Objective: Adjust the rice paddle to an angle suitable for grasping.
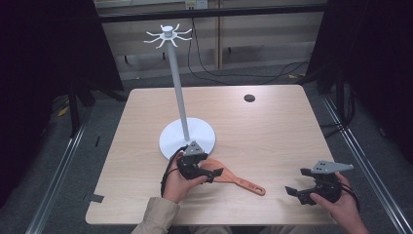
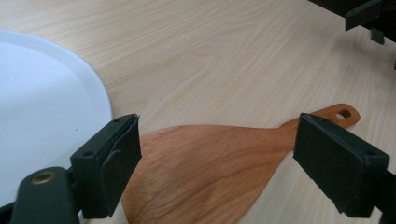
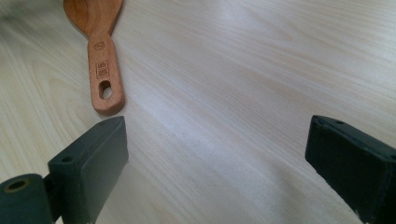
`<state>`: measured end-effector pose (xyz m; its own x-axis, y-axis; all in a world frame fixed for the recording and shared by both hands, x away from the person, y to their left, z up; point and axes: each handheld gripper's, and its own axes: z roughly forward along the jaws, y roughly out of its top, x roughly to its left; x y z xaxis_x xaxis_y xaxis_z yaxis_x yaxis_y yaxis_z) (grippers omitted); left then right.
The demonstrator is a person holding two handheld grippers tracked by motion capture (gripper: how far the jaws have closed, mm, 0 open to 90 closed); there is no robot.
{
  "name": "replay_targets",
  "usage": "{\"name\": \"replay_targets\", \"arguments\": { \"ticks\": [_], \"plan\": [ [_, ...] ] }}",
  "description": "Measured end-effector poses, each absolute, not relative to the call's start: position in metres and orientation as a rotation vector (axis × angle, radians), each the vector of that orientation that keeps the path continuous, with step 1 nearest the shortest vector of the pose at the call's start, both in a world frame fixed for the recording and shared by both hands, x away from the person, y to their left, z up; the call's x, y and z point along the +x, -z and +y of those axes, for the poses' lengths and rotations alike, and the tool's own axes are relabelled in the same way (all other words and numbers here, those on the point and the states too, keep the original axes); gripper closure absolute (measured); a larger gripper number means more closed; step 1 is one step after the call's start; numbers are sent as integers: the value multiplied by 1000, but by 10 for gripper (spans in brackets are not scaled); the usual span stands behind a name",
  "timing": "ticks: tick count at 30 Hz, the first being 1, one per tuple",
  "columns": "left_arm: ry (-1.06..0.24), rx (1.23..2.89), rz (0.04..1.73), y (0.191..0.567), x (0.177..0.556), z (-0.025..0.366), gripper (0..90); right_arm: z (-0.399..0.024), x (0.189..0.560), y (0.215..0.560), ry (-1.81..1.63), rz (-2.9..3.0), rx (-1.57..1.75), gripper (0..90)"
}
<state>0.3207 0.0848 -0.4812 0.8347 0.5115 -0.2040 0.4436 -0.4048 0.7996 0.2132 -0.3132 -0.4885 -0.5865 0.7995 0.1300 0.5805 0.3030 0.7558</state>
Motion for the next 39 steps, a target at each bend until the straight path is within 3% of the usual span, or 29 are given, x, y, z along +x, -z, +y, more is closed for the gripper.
{"name": "replay_targets", "arguments": {
  "ticks": [3,12,16,26,39],
  "plan": [
    [-95,2060,691,481,325,82,239,-313,213,490,-1156,2302,1258,59],
    [-156,2125,647,483,346,59,764,-312,209,490,-1161,2299,1252,64],
    [-145,2155,654,488,355,48,893,-315,207,490,-1163,2287,1259,63],
    [-88,2216,692,500,358,48,900,-320,205,490,-1164,2277,1268,62],
    [-32,2225,758,501,345,79,900,-312,215,489,-1180,2295,1239,63]
  ]
}}
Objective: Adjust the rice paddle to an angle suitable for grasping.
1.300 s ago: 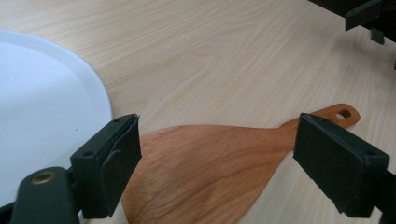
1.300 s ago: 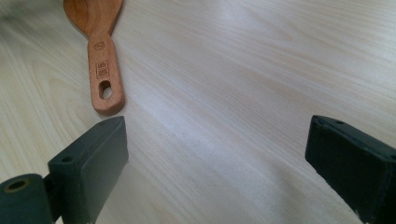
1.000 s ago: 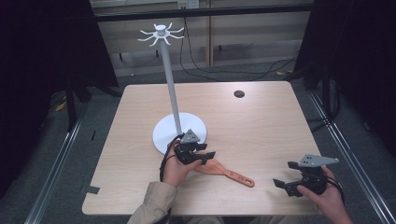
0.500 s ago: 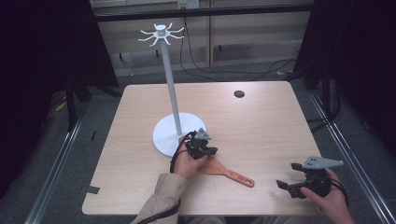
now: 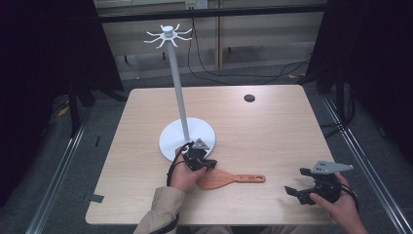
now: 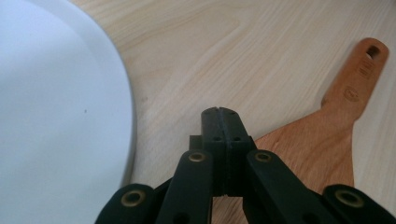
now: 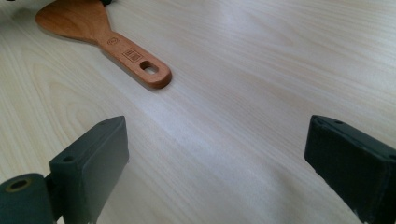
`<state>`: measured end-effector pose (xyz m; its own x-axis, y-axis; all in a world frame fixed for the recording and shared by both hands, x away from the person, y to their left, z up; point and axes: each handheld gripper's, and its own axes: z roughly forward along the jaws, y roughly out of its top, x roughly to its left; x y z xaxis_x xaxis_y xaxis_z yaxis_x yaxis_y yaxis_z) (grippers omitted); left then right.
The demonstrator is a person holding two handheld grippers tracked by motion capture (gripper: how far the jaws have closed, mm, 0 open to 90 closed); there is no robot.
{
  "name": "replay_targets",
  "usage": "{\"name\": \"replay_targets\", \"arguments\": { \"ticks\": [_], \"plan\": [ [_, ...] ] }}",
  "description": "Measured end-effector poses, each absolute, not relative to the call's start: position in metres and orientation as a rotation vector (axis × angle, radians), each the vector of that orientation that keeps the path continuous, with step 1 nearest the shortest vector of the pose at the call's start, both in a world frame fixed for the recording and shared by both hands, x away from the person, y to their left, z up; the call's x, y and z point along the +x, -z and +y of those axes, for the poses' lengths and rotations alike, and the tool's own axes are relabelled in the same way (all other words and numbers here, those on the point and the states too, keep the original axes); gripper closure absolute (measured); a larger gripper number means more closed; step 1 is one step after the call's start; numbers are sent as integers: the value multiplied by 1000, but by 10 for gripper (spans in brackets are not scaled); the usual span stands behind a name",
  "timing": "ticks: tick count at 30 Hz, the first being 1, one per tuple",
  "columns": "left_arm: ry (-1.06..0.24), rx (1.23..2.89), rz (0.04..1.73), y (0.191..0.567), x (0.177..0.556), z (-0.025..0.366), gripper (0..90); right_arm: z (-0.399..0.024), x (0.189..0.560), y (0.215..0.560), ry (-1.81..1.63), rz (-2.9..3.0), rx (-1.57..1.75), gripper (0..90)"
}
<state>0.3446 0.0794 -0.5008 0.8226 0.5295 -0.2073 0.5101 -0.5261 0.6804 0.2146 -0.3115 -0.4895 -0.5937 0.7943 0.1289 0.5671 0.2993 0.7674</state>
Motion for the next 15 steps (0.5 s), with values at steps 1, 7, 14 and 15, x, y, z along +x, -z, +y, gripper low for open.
{"name": "replay_targets", "arguments": {
  "ticks": [1,7,14,15],
  "plan": [
    [-30,2225,755,501,341,82,900,-309,217,489,-1187,2297,1234,63],
    [-27,2218,767,501,330,90,900,-301,227,491,-1190,2320,1201,62],
    [-11,2222,768,500,321,95,900,-289,235,489,-1204,2341,1171,62],
    [-14,2223,775,500,319,96,900,-289,235,489,-1204,2341,1171,62]
  ]
}}
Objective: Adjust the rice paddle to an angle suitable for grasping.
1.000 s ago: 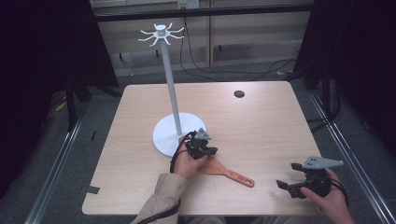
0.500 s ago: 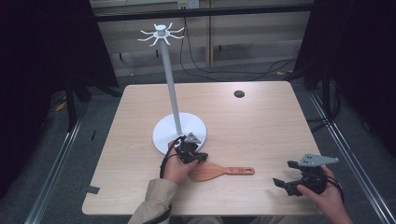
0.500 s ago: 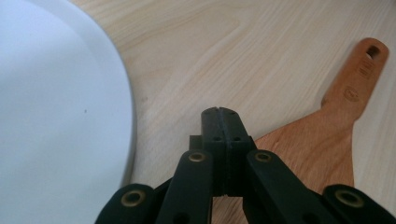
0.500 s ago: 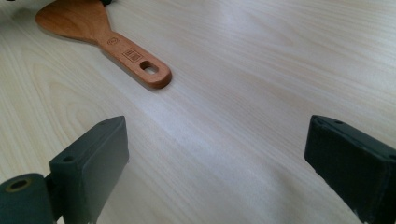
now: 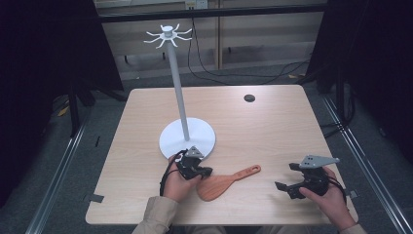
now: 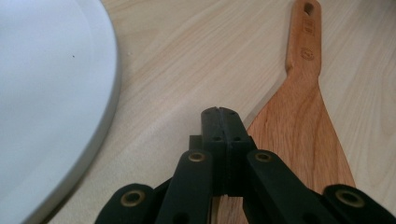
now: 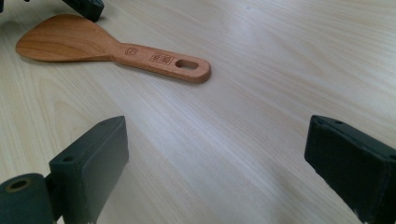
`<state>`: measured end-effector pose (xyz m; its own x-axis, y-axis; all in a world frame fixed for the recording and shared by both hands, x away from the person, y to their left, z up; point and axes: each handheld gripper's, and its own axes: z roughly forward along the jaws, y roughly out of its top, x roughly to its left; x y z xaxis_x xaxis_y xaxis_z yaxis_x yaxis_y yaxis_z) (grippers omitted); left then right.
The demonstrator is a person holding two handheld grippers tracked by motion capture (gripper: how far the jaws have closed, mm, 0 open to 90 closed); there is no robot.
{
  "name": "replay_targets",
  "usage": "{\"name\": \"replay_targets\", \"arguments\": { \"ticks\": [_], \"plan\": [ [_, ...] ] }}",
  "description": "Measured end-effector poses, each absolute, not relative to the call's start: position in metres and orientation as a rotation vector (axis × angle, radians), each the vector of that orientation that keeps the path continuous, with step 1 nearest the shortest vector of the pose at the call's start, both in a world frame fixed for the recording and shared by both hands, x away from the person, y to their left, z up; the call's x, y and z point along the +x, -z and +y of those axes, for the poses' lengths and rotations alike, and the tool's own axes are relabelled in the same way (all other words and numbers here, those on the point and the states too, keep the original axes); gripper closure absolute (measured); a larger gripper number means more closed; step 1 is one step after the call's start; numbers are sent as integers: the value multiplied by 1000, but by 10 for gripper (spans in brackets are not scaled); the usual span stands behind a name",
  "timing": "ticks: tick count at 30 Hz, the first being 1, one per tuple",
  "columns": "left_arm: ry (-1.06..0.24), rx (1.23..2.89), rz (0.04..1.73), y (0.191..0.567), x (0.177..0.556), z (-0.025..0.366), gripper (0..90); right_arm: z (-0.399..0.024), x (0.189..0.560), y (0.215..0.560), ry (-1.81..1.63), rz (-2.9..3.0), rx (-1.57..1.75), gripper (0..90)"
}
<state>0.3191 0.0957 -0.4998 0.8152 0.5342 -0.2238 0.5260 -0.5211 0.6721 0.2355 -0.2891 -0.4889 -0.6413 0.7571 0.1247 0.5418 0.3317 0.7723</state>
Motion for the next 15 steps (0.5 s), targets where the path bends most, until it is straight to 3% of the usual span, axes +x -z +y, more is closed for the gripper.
{"name": "replay_targets", "arguments": {
  "ticks": [15],
  "plan": [
    [14,2239,774,498,304,98,886,-273,248,488,-1218,2371,1126,60]
  ]
}}
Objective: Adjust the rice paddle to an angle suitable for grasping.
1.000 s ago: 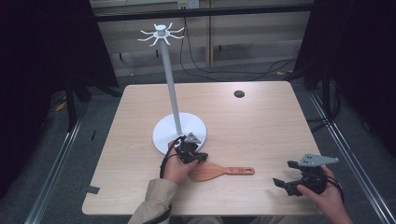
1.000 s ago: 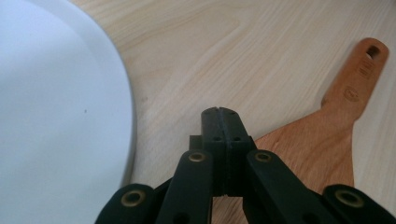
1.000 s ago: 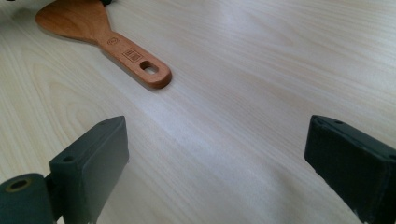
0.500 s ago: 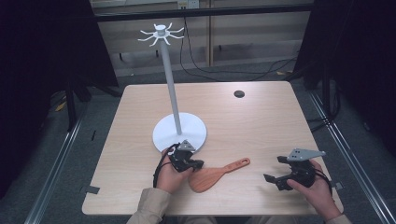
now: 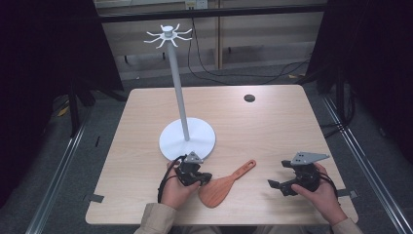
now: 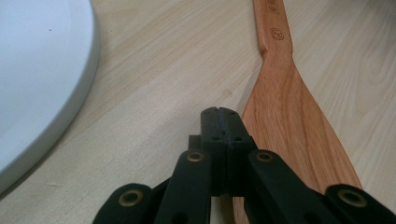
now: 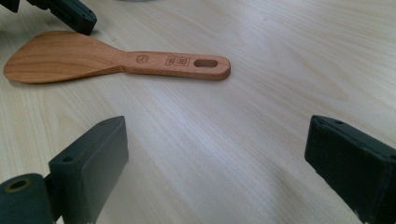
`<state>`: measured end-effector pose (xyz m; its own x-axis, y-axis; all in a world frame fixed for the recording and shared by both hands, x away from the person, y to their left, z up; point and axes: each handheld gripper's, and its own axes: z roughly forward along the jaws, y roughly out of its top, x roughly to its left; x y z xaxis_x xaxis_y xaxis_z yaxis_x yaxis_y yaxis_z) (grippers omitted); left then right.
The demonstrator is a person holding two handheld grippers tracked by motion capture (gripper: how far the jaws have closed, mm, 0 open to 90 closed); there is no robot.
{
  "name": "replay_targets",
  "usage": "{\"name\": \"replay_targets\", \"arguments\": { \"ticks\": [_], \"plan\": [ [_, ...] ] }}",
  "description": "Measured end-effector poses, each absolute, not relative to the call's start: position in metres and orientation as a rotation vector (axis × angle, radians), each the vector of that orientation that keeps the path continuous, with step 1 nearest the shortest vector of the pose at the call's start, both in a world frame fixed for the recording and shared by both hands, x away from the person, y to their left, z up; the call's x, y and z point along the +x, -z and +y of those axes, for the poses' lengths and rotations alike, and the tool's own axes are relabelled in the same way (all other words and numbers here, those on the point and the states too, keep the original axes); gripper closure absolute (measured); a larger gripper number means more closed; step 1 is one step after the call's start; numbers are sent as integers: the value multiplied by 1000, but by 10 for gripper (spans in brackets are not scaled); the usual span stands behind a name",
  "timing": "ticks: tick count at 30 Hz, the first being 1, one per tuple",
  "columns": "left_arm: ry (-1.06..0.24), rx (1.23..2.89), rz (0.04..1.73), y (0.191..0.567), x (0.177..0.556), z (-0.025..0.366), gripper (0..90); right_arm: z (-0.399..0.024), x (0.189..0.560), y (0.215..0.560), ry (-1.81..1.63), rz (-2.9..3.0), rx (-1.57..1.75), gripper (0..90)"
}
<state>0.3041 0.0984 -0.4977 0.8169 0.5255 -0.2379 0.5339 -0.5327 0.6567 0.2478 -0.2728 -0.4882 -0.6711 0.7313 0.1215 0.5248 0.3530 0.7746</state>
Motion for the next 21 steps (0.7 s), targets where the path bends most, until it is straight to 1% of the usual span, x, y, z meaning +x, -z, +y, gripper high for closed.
{"name": "replay_targets", "arguments": {
  "ticks": [2,3,6,7,8,12,14,15,18,21],
  "plan": [
    [3,2236,780,497,304,98,870,-273,248,488,-1219,2369,1124,58],
    [-6,2225,795,496,306,98,810,-274,248,487,-1223,2358,1131,57],
    [0,2214,805,494,307,96,784,-277,248,487,-1224,2349,1132,56],
    [-1,2201,806,492,308,95,758,-278,247,486,-1223,2346,1139,55],
    [-20,2197,801,487,309,90,695,-281,246,486,-1219,2338,1148,55],
    [-25,2192,770,483,311,76,579,-288,240,487,-1210,2324,1165,55],
    [-17,2199,761,482,312,72,567,-292,236,487,-1202,2317,1180,55],
    [-14,2202,745,481,313,63,549,-295,234,487,-1201,2309,1181,55],
    [-13,2224,728,480,313,54,482,-302,228,487,-1191,2294,1211,55],
    [-7,2256,703,480,314,41,461,-310,222,488,-1182,2276,1231,55]
  ]
}}
